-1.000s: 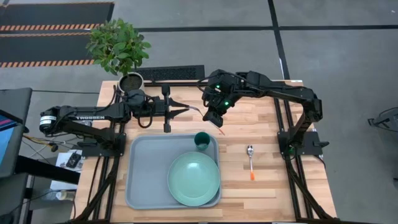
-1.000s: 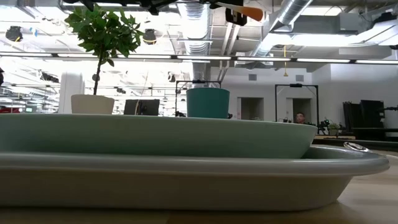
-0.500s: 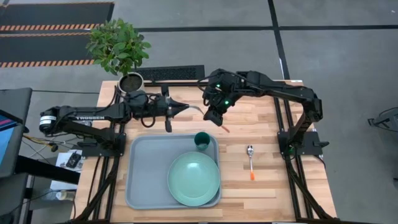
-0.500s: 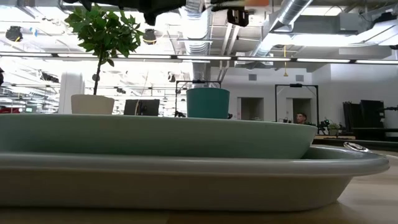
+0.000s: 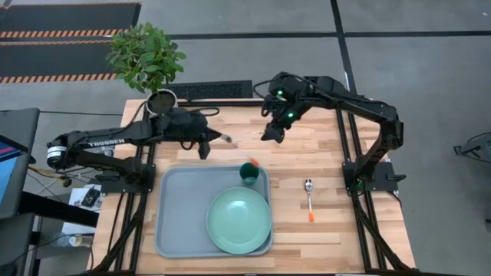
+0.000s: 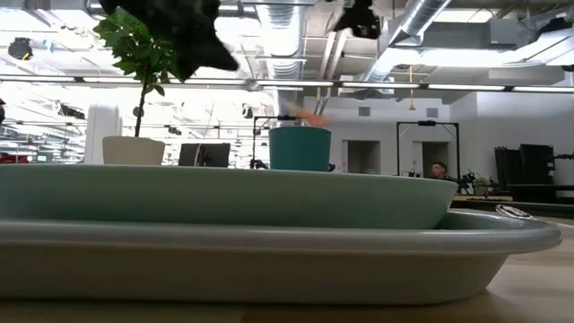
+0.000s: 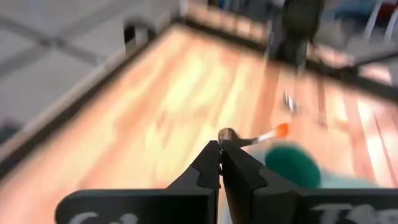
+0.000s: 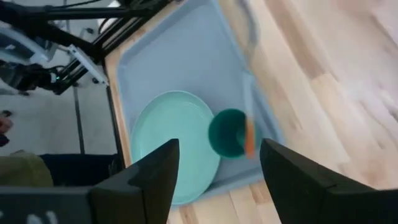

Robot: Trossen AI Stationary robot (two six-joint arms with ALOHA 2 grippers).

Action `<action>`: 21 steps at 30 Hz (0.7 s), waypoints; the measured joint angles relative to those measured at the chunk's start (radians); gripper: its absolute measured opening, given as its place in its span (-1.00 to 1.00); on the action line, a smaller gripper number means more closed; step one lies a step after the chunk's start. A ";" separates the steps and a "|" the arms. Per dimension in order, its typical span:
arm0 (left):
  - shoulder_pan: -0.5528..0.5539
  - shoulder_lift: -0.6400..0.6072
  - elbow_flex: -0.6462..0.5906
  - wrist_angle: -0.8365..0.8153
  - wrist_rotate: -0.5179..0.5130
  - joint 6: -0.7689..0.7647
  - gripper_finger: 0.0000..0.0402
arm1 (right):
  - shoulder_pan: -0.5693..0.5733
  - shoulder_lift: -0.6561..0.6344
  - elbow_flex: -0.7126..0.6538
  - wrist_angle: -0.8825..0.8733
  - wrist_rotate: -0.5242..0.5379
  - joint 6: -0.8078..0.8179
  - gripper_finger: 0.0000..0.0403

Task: Pick and place plate/cup/fork/spoon on tray
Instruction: Put the orange fork to the left side of the green plate on the blue serving tray

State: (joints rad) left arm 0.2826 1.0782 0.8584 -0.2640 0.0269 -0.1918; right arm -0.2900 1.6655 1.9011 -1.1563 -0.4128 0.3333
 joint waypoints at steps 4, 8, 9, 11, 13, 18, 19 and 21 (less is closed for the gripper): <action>0.011 0.004 0.148 -0.346 0.051 0.005 -1.00 | -0.022 -0.038 0.000 -0.061 0.025 -0.034 0.21; 0.011 0.004 0.285 -0.601 0.109 0.013 -1.00 | -0.030 -0.058 -0.002 -0.079 0.053 -0.054 0.19; 0.011 0.003 0.307 -0.653 0.130 0.011 -1.00 | -0.031 -0.064 -0.002 -0.079 0.053 -0.054 0.19; 0.011 0.004 0.344 -0.726 0.166 0.000 -1.00 | -0.032 -0.072 -0.002 -0.078 0.058 -0.057 0.19; 0.007 0.004 0.371 -0.747 0.165 -0.020 -1.00 | -0.032 -0.072 -0.002 -0.078 0.064 -0.075 0.19; 0.006 0.004 0.380 -0.711 0.122 -0.033 -1.00 | -0.031 -0.071 -0.002 -0.081 0.070 -0.098 0.19; 0.006 0.004 0.380 -0.713 0.120 -0.033 -1.00 | -0.031 -0.070 -0.002 -0.081 0.075 -0.101 0.19; 0.006 0.004 0.380 -0.752 0.115 -0.038 -1.00 | -0.030 -0.064 -0.002 -0.081 0.091 -0.107 0.19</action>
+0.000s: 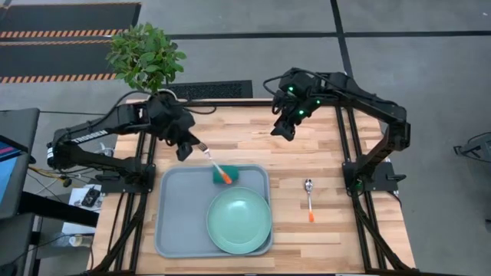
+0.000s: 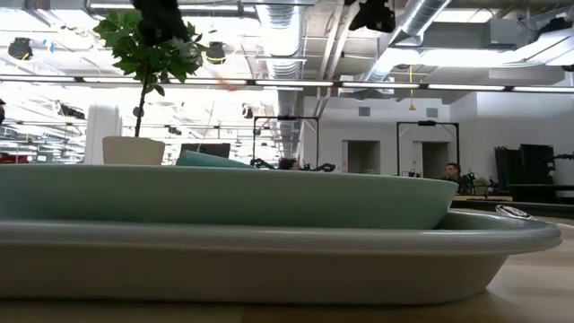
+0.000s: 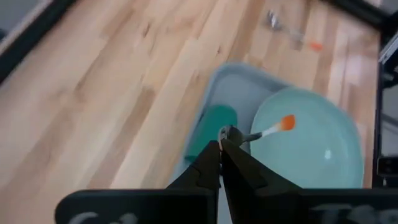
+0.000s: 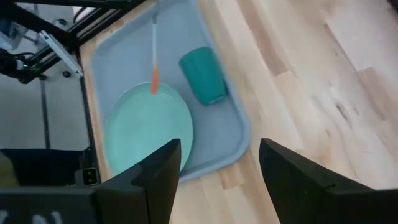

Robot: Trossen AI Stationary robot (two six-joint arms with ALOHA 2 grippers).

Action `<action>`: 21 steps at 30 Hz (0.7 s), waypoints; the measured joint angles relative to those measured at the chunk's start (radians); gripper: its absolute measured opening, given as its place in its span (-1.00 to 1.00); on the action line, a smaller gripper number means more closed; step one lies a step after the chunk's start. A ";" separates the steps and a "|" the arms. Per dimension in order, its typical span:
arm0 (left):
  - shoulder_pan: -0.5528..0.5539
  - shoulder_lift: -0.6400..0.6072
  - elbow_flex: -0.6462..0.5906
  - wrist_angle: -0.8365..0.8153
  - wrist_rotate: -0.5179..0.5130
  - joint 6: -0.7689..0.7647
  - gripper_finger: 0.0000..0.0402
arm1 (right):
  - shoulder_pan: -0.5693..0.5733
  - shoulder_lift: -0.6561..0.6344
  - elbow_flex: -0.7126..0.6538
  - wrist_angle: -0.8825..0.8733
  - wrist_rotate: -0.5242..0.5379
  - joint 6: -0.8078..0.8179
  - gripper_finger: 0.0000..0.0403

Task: Pick and place plate/cup/fork/spoon on tray
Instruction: Put the orange fork to the left side of the green plate on the blue serving tray

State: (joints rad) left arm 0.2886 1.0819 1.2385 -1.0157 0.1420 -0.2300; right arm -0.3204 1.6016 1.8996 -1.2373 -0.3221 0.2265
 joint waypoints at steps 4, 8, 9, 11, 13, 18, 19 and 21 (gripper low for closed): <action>0.000 -0.011 0.002 -0.149 -0.048 -0.047 -1.00 | 0.021 0.027 -0.013 0.020 0.096 -0.003 0.19; -0.009 -0.021 0.002 -0.342 0.022 -0.076 -1.00 | 0.043 0.077 -0.024 0.017 0.099 -0.044 0.19; -0.017 -0.025 0.002 -0.377 0.045 -0.082 -1.00 | 0.049 0.090 -0.024 0.019 0.099 -0.052 0.19; -0.041 -0.029 0.002 -0.418 0.079 -0.088 -1.00 | 0.055 0.116 -0.024 0.018 0.098 -0.068 0.19; -0.077 -0.030 0.002 -0.430 0.085 -0.078 -1.00 | 0.058 0.140 -0.024 0.018 0.093 -0.076 0.19; -0.180 0.032 0.002 -0.419 0.087 -0.016 -1.00 | 0.059 0.184 -0.024 0.007 0.083 -0.079 0.19; -0.199 0.056 0.002 -0.413 0.090 0.002 -1.00 | 0.058 0.186 -0.024 0.000 0.081 -0.080 0.19; -0.234 0.105 0.002 -0.393 0.097 0.047 -1.00 | 0.056 0.187 -0.024 -0.013 0.078 -0.085 0.19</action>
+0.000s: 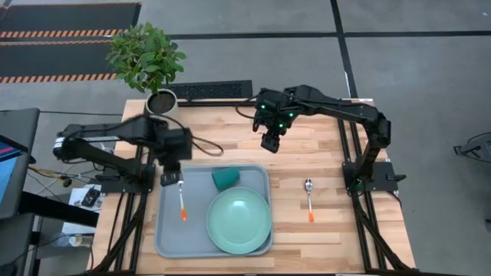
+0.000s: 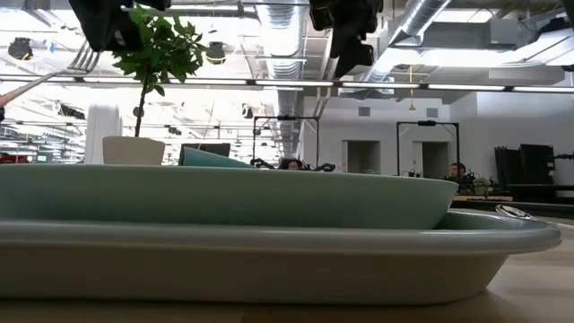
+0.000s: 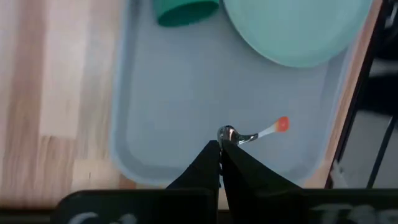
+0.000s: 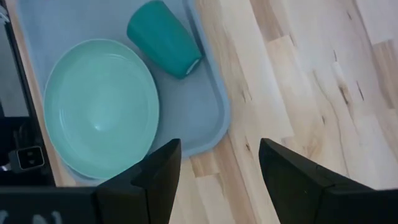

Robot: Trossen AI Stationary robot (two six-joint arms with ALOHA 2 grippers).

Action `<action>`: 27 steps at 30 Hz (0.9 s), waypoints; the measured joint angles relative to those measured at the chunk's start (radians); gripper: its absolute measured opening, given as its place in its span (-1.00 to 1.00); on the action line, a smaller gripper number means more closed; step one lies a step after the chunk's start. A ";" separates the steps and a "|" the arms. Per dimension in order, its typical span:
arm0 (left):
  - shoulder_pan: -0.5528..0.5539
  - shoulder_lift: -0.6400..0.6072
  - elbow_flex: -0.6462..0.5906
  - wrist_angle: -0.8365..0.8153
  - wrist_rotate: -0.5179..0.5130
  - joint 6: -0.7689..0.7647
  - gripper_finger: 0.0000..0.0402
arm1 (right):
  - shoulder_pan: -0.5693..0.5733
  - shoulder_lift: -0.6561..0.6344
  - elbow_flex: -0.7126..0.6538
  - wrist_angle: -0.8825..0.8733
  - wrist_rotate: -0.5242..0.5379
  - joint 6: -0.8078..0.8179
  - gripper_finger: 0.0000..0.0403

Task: Pick and place plate/cup/fork/spoon on tray
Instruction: Put the orange fork to the left side of the green plate on the blue serving tray

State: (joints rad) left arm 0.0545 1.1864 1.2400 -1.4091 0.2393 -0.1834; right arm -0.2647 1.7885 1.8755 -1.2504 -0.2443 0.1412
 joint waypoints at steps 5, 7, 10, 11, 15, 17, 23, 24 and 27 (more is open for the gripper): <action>-0.055 0.109 0.000 0.087 0.029 0.072 -1.00 | 0.001 -0.008 0.000 -0.019 0.000 -0.011 0.19; -0.067 0.129 0.000 0.142 0.036 0.070 -1.00 | 0.001 -0.012 0.002 -0.028 -0.001 -0.014 0.19; -0.086 0.130 -0.005 0.229 0.037 0.048 -1.00 | 0.001 -0.017 0.000 -0.059 0.000 -0.026 0.19; -0.096 0.126 -0.016 0.258 0.042 0.041 -1.00 | 0.001 -0.020 0.001 -0.062 0.001 -0.033 0.19; -0.148 0.115 -0.100 0.299 0.096 0.026 -1.00 | 0.002 -0.019 0.001 -0.060 0.001 -0.045 0.19; -0.163 0.116 -0.139 0.310 0.119 0.011 -1.00 | 0.002 -0.022 0.001 -0.059 0.001 -0.048 0.19; -0.168 0.113 -0.222 0.429 0.129 -0.010 -1.00 | -0.001 -0.024 0.001 -0.059 0.002 -0.071 0.19; -0.168 0.112 -0.236 0.450 0.137 -0.010 -1.00 | -0.002 -0.024 0.001 -0.059 0.002 -0.071 0.19; -0.168 0.118 -0.279 0.481 0.157 -0.013 -1.00 | -0.006 -0.024 0.001 -0.059 0.002 -0.071 0.19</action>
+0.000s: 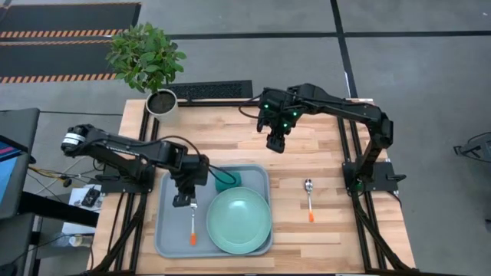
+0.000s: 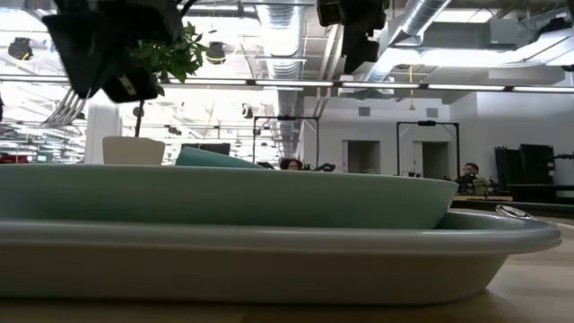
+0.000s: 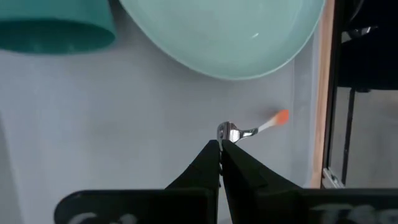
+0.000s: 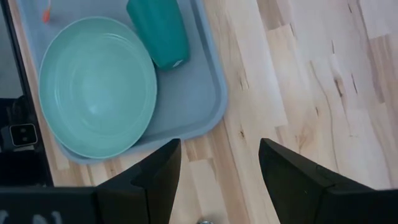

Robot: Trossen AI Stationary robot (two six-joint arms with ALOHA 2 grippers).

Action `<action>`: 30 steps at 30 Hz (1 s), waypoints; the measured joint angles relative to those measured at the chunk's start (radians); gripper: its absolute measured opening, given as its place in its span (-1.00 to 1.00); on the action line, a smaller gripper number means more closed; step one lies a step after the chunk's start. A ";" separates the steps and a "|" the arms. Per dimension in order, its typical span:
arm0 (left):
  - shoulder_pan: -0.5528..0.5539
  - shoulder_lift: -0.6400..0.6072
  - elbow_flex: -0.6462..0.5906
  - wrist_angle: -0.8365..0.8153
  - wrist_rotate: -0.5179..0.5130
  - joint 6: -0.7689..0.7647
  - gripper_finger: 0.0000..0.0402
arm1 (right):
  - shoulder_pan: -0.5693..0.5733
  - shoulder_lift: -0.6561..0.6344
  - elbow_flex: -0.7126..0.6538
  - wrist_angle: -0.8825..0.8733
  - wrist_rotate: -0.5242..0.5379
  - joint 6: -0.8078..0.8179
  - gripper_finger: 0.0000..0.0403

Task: Pick and place plate/cup/fork/spoon on tray
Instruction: Put the orange fork to the left side of the green plate on the blue serving tray

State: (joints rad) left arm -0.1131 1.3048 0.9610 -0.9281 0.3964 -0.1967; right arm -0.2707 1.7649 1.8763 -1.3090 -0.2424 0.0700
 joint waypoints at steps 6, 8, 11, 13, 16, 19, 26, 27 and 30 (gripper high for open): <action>0.009 0.000 -0.045 0.049 0.011 0.004 -1.00 | 0.000 0.000 0.000 0.005 0.002 -0.003 0.19; 0.014 0.000 -0.059 0.062 0.011 0.018 -1.00 | 0.000 0.000 0.000 0.005 0.002 -0.003 0.19; 0.027 0.000 -0.087 0.059 0.011 0.037 -1.00 | 0.000 0.000 0.000 0.009 0.002 -0.003 0.19; 0.041 0.000 -0.102 0.063 0.011 0.046 -1.00 | 0.000 0.000 0.000 0.009 0.002 -0.003 0.19; 0.059 0.000 -0.120 0.064 0.009 0.059 -1.00 | 0.000 0.000 0.000 0.009 0.003 -0.001 0.19; 0.067 0.000 -0.134 0.076 0.011 0.065 -0.99 | 0.000 0.000 0.000 0.009 0.003 0.001 0.19; 0.068 0.000 -0.151 0.097 -0.027 0.084 -0.93 | 0.000 0.000 0.000 0.008 0.003 0.001 0.19; 0.068 0.000 -0.151 0.096 -0.037 0.085 -0.92 | 0.000 0.000 0.000 0.008 0.003 0.001 0.19; 0.068 0.000 -0.151 0.097 -0.043 0.091 -0.86 | 0.000 0.000 0.000 0.008 0.004 0.001 0.19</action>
State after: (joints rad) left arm -0.0452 1.3048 0.8097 -0.8310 0.3537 -0.1055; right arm -0.2707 1.7649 1.8763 -1.3006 -0.2386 0.0711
